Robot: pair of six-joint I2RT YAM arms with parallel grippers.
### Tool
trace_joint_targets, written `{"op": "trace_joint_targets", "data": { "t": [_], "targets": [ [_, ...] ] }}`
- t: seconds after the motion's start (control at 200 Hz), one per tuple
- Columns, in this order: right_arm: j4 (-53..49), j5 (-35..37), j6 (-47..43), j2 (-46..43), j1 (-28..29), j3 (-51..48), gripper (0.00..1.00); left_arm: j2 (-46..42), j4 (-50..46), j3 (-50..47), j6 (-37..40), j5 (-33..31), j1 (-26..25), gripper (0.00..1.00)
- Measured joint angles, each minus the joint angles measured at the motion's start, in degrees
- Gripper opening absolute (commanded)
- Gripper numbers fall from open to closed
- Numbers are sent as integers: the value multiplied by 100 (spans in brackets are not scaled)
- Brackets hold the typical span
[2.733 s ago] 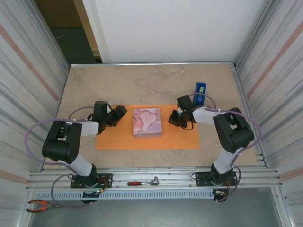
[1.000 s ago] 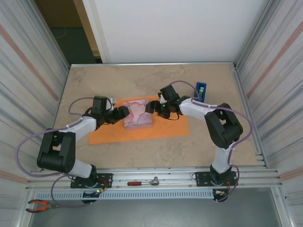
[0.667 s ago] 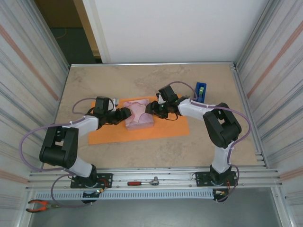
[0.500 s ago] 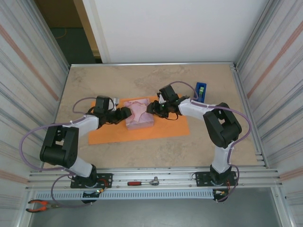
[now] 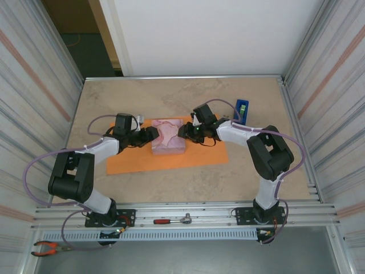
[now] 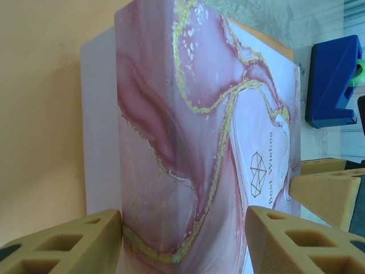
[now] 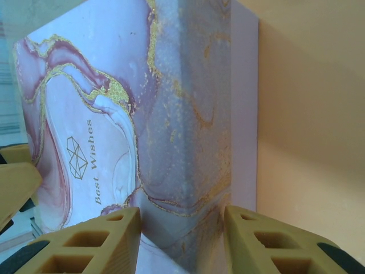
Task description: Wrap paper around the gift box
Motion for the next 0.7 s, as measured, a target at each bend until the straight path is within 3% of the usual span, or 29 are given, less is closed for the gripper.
{"op": "trace_joint_targets", "data": {
  "t": [0.696],
  "targets": [
    [149, -22, 20, 0, -4, -114, 46, 264, 39, -33, 0, 7, -37, 64]
  ]
}}
